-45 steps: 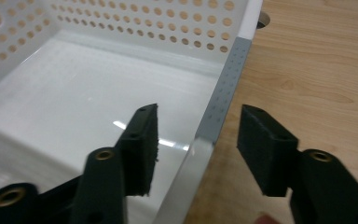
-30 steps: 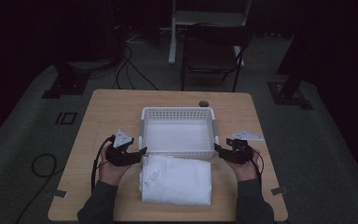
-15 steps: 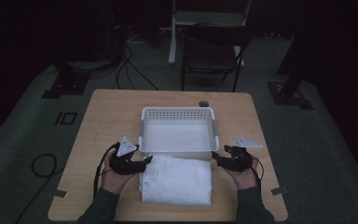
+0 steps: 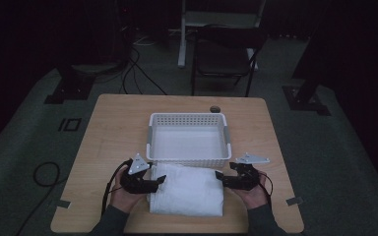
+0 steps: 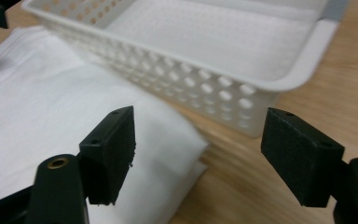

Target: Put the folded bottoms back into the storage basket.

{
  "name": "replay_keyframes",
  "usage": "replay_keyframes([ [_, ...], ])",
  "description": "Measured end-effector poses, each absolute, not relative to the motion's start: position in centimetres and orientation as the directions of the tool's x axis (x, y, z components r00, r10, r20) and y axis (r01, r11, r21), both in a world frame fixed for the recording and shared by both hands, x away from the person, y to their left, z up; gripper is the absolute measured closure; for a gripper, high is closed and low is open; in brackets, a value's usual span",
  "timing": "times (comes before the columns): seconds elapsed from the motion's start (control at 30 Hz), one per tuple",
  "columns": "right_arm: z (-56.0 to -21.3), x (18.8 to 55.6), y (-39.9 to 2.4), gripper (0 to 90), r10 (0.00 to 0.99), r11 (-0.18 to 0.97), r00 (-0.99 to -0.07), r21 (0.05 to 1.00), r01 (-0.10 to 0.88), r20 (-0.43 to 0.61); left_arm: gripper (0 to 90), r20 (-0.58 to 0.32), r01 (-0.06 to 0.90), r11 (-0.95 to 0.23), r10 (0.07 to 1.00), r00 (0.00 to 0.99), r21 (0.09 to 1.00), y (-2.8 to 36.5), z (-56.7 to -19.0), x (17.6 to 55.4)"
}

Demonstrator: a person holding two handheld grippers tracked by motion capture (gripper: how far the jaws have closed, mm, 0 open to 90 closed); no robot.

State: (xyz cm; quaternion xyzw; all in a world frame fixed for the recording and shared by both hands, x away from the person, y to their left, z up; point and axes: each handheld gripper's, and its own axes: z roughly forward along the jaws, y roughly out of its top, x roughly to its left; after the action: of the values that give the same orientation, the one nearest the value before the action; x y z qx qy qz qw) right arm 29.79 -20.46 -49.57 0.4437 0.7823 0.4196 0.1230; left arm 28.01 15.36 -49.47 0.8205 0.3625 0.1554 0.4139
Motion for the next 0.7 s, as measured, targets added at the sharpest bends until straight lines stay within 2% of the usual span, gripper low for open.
replay_keyframes([
  [0.1, -50.0, 29.4, -19.9, 21.4, 0.792, 0.269, -0.584, 0.755, 0.598, 0.180, 24.1, -0.045, 0.477, -0.405, 0.724, 0.688, 0.780, 14.9, -49.7, 27.8],
  [0.23, -50.2, 28.7, -19.4, 17.4, 0.785, 0.289, -0.595, 0.747, 0.599, 0.172, 14.2, -0.032, 0.477, -0.402, 0.738, 0.675, 0.781, 14.4, -49.7, 27.1],
  [0.47, -51.3, 27.7, -18.1, 13.0, 0.762, 0.344, -0.628, 0.722, 0.601, 0.161, 7.8, -0.060, 0.509, -0.388, 0.748, 0.661, 0.768, 14.0, -51.1, 26.7],
  [0.57, -51.8, 27.9, -18.0, 12.7, 0.760, 0.349, -0.628, 0.713, 0.609, 0.164, 4.5, -0.028, 0.524, -0.412, 0.766, 0.642, 0.746, 13.9, -51.9, 27.0],
  [0.6, -52.3, 28.1, -17.9, 12.4, 0.760, 0.344, -0.624, 0.703, 0.622, 0.180, 3.6, -0.070, 0.547, -0.391, 0.765, 0.640, 0.740, 14.2, -52.6, 27.4],
  [0.7, -53.0, 28.6, -17.9, 11.0, 0.764, 0.342, -0.618, 0.695, 0.632, 0.186, 2.0, -0.098, 0.562, -0.374, 0.764, 0.638, 0.738, 14.5, -53.3, 27.9],
])
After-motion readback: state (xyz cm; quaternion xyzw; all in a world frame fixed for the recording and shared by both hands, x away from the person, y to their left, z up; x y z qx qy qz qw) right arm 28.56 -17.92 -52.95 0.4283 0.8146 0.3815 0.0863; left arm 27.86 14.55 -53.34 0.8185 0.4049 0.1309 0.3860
